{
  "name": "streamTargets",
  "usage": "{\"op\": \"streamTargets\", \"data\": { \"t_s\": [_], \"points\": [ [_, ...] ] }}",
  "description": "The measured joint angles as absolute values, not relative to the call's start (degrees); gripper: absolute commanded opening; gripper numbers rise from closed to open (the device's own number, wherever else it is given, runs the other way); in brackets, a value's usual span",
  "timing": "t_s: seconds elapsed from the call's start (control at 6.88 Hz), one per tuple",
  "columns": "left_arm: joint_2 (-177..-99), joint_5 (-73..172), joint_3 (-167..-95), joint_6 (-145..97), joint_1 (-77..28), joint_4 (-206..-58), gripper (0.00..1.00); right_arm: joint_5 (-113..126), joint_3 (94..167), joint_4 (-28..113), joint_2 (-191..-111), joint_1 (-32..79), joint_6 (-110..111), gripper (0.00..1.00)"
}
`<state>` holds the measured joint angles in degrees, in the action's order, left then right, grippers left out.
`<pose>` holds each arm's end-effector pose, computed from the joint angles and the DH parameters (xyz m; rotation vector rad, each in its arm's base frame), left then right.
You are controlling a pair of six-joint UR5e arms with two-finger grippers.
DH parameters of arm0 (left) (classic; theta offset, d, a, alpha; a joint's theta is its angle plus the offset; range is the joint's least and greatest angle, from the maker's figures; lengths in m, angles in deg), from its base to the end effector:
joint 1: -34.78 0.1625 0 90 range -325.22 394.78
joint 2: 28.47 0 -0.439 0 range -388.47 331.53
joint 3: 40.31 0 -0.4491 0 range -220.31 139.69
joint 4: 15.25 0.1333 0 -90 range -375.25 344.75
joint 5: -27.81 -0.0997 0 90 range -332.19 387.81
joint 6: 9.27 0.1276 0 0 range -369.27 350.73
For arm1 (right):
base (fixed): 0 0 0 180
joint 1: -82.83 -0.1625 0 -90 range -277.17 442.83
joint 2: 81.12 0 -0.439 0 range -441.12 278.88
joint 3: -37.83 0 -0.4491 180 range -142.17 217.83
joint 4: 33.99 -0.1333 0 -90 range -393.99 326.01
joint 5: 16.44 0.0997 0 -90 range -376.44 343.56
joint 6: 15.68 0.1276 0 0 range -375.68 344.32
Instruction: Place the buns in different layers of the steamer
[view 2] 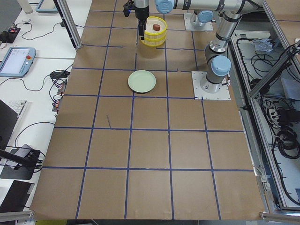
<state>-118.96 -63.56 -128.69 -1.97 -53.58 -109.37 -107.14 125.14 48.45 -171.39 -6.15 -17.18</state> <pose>-0.1146 -0.5492 0.4778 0.1550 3.1168 0.0841 0.1222 -0.5378 0.4895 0.0139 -3.1286 -0.1260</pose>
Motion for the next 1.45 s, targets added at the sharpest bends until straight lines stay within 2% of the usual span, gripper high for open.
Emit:
{"op": "streamTargets", "data": {
  "t_s": [1.45],
  "points": [
    [-118.96, -61.36, -128.48, -3.03, -53.73, -109.73, 1.0, -106.96, 125.44, 48.54, -171.31, -6.2, -17.18, 1.0]
  ]
}}
